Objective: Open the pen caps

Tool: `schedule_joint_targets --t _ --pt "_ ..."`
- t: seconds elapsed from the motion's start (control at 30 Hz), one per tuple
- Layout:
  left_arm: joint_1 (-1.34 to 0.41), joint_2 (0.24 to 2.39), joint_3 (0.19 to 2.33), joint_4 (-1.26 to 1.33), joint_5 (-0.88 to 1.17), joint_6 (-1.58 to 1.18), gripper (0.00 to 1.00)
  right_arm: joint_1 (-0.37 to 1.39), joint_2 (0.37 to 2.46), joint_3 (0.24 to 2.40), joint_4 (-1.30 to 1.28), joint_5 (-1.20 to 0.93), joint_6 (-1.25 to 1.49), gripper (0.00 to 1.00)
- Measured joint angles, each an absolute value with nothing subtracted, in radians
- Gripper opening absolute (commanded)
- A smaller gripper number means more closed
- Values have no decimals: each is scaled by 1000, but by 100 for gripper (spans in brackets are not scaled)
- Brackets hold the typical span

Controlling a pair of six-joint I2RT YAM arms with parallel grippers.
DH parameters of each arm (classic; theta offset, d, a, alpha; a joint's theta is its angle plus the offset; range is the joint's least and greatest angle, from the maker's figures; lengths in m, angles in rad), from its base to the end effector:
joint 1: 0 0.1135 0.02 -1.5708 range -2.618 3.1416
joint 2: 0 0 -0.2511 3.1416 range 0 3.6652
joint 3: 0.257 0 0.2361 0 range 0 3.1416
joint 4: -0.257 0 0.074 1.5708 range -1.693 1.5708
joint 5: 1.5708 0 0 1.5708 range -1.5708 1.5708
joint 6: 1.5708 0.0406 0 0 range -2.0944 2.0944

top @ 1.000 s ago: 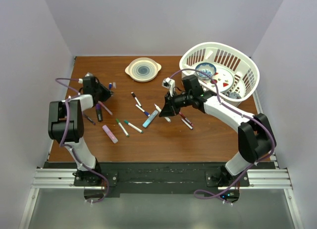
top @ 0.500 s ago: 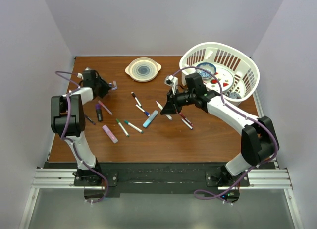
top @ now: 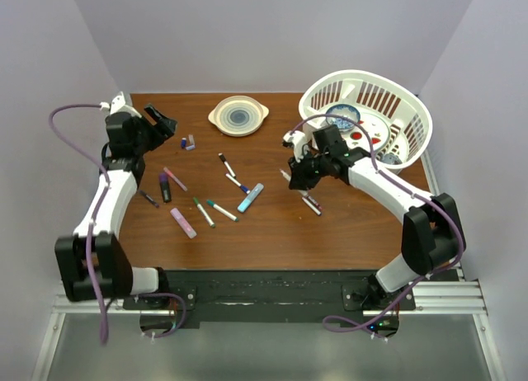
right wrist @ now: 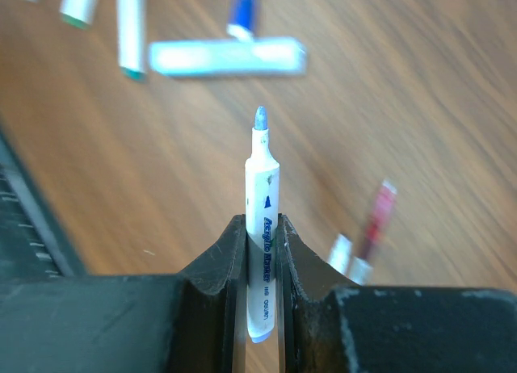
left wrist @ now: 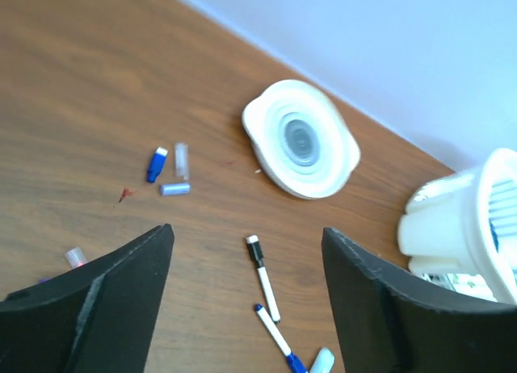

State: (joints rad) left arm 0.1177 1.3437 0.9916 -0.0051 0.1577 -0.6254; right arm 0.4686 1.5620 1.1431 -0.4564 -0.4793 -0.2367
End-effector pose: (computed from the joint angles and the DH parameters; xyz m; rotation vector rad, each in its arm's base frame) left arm 0.3040 0.0295 0.2958 -0.6088 1.8573 -0.4895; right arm 0.2782 0.1618 0.2421 -1.0372 2.1976 0.6890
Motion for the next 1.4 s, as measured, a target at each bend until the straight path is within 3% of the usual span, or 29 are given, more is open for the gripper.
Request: schedule_joint_targets --t 0.2,0.37,1.17,1.33,1.4 --pt "118 1099 868 -42 200 -522 87 362 1573 1142 -522 -332 -324 7" --pt "118 1048 773 -81 258 -440 86 310 1650 1142 -555 -270 -372 10" --pt "109 1081 699 -121 393 -399 85 292 1782 1145 -629 -265 -424 34" --pt "43 1135 699 -124 387 -399 81 292 1769 1146 -634 -281 -426 35" --pt "-18 1164 706 -138 363 -399 75 292 1745 1146 -639 -292 -428 35"
